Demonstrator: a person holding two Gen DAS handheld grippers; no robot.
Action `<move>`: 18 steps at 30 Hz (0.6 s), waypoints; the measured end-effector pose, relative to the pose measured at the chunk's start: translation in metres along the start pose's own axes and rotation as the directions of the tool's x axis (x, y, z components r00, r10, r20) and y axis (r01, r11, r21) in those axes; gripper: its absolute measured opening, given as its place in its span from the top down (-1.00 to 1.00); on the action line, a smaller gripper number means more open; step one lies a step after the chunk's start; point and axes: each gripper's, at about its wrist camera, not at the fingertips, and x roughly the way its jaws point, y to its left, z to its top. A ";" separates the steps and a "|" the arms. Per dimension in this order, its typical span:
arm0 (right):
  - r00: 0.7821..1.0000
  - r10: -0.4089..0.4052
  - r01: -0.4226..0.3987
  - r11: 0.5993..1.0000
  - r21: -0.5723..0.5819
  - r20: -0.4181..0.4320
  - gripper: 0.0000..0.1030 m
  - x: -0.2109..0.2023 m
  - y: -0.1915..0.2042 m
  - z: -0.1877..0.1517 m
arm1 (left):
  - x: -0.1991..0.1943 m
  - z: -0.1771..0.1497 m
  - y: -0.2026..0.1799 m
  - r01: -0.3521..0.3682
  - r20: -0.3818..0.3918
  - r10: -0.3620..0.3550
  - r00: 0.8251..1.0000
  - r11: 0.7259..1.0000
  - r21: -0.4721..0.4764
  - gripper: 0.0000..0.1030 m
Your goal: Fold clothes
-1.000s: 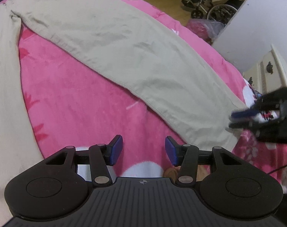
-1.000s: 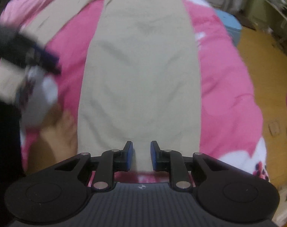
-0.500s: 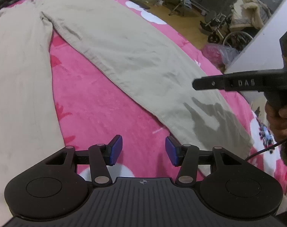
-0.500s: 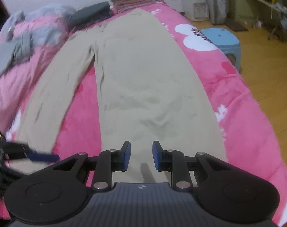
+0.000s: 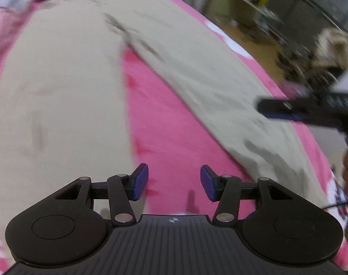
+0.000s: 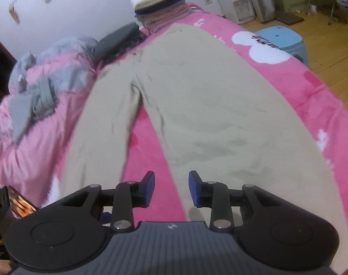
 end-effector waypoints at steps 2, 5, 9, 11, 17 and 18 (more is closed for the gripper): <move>1.000 0.015 -0.015 1.000 -0.023 -0.009 0.25 0.000 0.010 0.001 | -0.016 0.004 0.022 -0.056 0.037 0.057 0.998 0.998 -0.038 0.03; 0.999 0.047 -0.047 0.998 -0.040 -0.016 0.22 -0.001 0.023 0.004 | -0.044 0.007 0.058 -0.117 0.085 0.125 0.989 0.989 -0.095 0.03; 0.996 0.082 -0.084 0.993 -0.082 -0.030 0.21 -0.003 0.042 0.009 | -0.079 0.008 0.095 -0.245 0.116 0.259 0.959 0.962 -0.121 0.03; 0.995 0.092 -0.095 0.989 -0.117 -0.030 0.21 -0.006 0.053 0.011 | -0.095 0.005 0.104 -0.283 0.129 0.300 0.945 0.949 -0.139 0.03; 0.991 0.133 -0.132 0.961 -0.244 -0.010 0.11 -0.024 0.094 0.026 | -0.116 -0.017 0.096 -0.212 0.136 0.245 0.960 0.952 -0.219 0.01; 0.990 0.141 -0.137 0.956 -0.258 0.000 0.07 -0.029 0.100 0.029 | -0.117 -0.021 0.090 -0.205 0.141 0.239 0.961 0.954 -0.221 0.00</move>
